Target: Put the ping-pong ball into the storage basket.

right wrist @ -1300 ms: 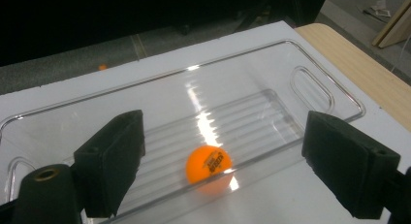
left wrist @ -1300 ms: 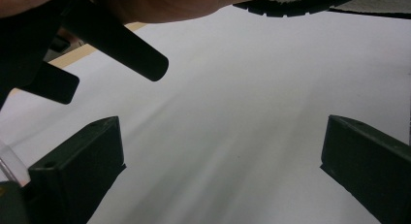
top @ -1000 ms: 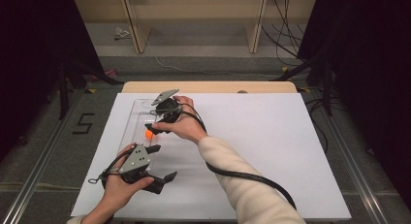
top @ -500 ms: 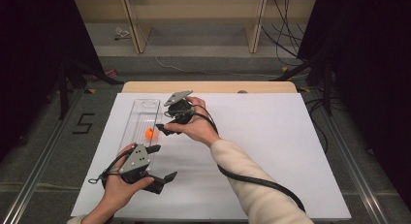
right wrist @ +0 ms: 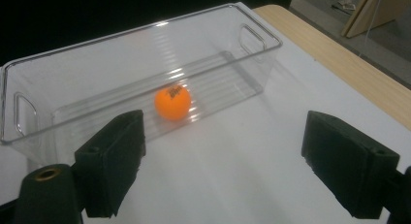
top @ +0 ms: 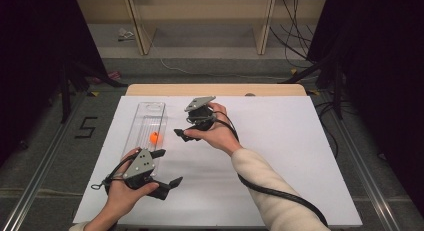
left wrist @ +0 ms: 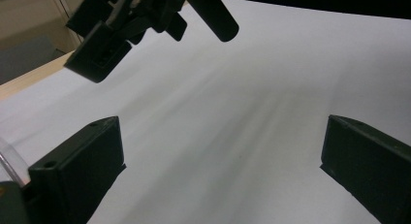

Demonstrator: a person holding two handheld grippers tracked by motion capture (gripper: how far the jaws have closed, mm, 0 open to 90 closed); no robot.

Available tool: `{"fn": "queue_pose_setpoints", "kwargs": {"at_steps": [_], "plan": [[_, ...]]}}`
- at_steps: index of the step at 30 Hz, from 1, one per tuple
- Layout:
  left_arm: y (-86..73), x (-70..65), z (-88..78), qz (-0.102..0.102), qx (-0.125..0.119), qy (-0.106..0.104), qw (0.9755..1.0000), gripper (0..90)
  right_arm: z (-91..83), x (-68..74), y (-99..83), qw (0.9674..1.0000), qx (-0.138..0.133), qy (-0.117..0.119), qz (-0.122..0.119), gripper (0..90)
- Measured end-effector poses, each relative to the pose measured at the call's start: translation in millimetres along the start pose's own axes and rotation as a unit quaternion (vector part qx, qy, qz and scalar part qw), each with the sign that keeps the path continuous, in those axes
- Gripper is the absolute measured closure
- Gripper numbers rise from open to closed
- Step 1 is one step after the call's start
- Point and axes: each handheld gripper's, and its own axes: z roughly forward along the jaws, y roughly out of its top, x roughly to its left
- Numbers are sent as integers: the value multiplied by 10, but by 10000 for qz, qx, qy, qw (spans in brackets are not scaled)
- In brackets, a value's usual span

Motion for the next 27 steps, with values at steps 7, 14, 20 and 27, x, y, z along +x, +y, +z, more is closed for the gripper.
{"fn": "queue_pose_setpoints", "kwargs": {"at_steps": [7, 14, 20, 27], "plan": [[0, 0, -1, 3, -1, 5, 10000, 10, -141, -60, -119, 10000, -24, -54, 69, 168], [0, 0, -1, -4, -2, 13, 10000, 10, -273, -100, -250, 9999, -26, -88, 142, 168], [-1, 1, 0, -8, -3, 16, 10000, 10, -380, -137, -358, 9997, -15, -154, 203, 167], [-2, 1, 1, -8, -1, 19, 10000, 10, -517, -193, -472, 9993, -36, -238, 279, 167]]}}
